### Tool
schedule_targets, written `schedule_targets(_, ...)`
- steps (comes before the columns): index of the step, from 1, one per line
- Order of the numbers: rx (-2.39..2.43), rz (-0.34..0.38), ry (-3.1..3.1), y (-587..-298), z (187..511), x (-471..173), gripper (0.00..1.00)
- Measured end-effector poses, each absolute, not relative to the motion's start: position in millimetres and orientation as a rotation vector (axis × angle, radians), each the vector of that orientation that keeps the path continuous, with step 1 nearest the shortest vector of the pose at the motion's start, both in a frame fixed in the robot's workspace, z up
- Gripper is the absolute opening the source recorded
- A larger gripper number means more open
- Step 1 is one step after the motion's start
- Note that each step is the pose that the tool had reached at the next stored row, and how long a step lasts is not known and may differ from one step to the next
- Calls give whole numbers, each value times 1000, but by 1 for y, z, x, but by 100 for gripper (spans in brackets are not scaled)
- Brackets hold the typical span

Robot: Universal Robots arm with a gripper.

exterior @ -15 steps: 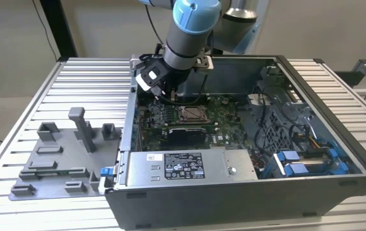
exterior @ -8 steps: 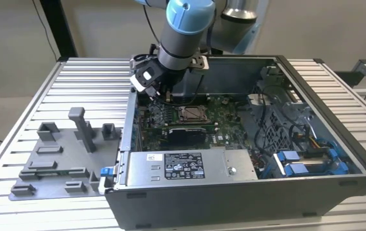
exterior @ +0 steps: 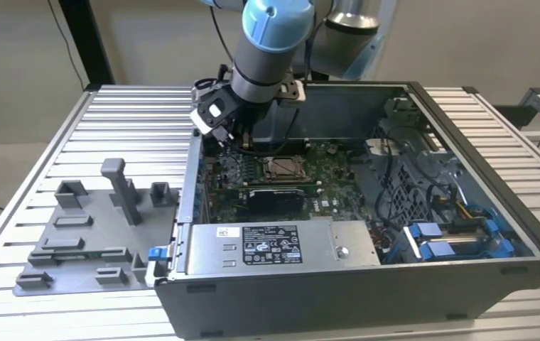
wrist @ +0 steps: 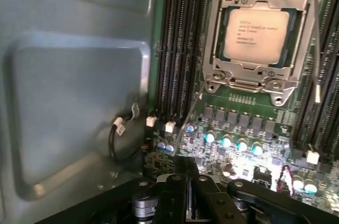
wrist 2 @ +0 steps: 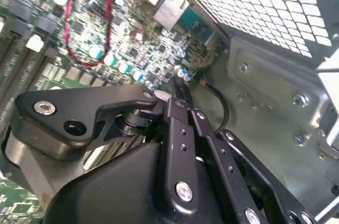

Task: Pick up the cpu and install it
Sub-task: 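Install the first cpu locking lever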

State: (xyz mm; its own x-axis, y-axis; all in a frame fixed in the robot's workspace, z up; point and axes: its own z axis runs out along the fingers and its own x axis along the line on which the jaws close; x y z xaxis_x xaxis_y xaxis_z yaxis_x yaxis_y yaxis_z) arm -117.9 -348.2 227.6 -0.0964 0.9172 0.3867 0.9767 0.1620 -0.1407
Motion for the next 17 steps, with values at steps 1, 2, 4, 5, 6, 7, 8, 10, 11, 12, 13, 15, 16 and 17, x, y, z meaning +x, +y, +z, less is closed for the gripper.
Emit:
schedule_targets(1,-1797,-219,-2060,-347,228,-118,0)
schedule_targets(2,-1792,-226,-2056,-346,228,-118,0)
schedule_targets(4,-1787,-235,-2053,-346,228,-118,0)
schedule_targets(5,-1787,-236,-2052,-346,228,-118,0)
schedule_targets(6,-1786,-237,-2052,-346,228,-118,0)
schedule_targets(7,-1786,-237,-2051,-346,228,-118,0)
schedule_targets(8,-1786,-237,-2051,-346,229,-118,0)
schedule_targets(10,-1786,-237,-2051,-346,230,-117,0)
schedule_targets(11,-1786,-237,-2051,-346,231,-116,0)
schedule_targets(12,-1786,-237,-2051,-346,231,-115,0)
schedule_targets(13,-1785,-237,-2051,-346,231,-113,0)
schedule_targets(15,-1785,-237,-2050,-346,232,-112,0)
schedule_targets(16,-1784,-239,-2050,-347,233,-112,0)
schedule_targets(17,-1784,-239,-2049,-347,235,-111,0)
